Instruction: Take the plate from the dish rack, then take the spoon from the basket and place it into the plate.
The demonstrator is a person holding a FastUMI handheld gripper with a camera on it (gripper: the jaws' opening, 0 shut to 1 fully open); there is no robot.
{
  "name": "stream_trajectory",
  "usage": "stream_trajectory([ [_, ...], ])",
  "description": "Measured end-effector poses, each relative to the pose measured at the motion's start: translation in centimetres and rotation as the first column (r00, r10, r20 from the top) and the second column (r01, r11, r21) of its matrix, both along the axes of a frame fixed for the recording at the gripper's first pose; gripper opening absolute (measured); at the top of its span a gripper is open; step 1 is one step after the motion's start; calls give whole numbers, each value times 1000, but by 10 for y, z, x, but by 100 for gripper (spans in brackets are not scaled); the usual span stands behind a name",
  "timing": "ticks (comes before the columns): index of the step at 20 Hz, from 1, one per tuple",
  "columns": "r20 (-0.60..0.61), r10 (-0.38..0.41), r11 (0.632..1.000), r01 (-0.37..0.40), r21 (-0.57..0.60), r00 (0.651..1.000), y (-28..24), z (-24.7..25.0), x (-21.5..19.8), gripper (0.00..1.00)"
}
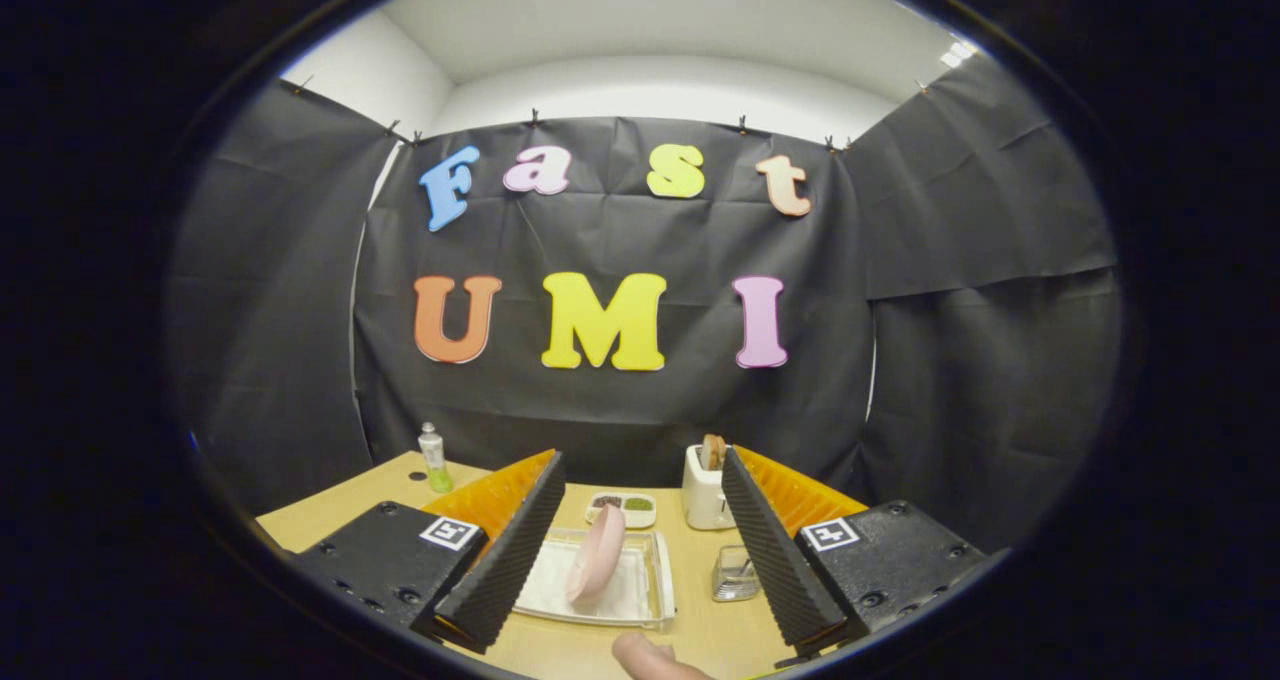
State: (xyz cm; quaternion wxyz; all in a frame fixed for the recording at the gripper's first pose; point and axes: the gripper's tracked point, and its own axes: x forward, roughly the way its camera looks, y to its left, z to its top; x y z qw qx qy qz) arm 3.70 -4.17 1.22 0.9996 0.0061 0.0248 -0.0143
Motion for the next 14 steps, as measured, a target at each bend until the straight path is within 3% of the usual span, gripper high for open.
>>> stream_trajectory([
  [5,-65,12,1000,-12,11,998,4,0,42,100],
  [8,-173,11,1000,-13,-10,985,6,-14,78,100],
  [11,-306,21,1000,-20,5,952,14,-34,116,100],
  [14,-473,34,999,-43,-7,881,23,-60,152,100],
])
